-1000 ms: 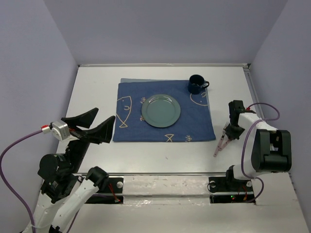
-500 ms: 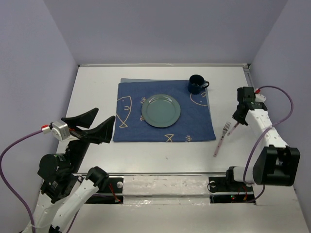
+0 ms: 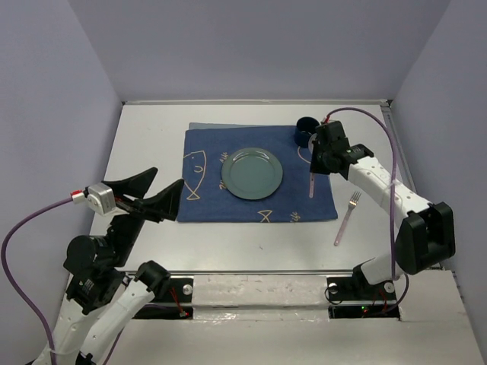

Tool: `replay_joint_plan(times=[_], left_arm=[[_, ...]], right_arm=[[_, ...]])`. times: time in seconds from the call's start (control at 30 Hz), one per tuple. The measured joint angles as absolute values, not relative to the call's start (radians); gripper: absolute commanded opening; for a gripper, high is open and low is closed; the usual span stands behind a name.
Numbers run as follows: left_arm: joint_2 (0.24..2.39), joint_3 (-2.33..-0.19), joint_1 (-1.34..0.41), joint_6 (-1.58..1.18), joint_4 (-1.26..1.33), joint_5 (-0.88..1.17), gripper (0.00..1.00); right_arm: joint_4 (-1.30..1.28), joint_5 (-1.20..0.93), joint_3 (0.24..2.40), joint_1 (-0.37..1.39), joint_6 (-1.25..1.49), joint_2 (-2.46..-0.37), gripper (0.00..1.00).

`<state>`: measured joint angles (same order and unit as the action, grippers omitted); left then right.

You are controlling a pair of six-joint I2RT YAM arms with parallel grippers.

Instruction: Set the dinner table for one person

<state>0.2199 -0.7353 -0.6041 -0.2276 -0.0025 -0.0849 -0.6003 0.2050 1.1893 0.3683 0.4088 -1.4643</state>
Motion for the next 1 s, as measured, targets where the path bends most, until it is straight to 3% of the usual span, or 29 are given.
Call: replay_joint_plan(times=[0.63, 1.0], left_arm=[[0.347, -0.735, -0.540, -0.228, -0.004, -0.079, 0.99], [0.356, -0.735, -0.521, -0.228, -0.004, -0.068, 0.99]], right_arm=[[-0.396, 0.098, 1.221, 0.381, 0.317, -1.803, 0.00], [-0.384, 0.115, 1.277, 0.381, 0.286, -1.870, 0.00]])
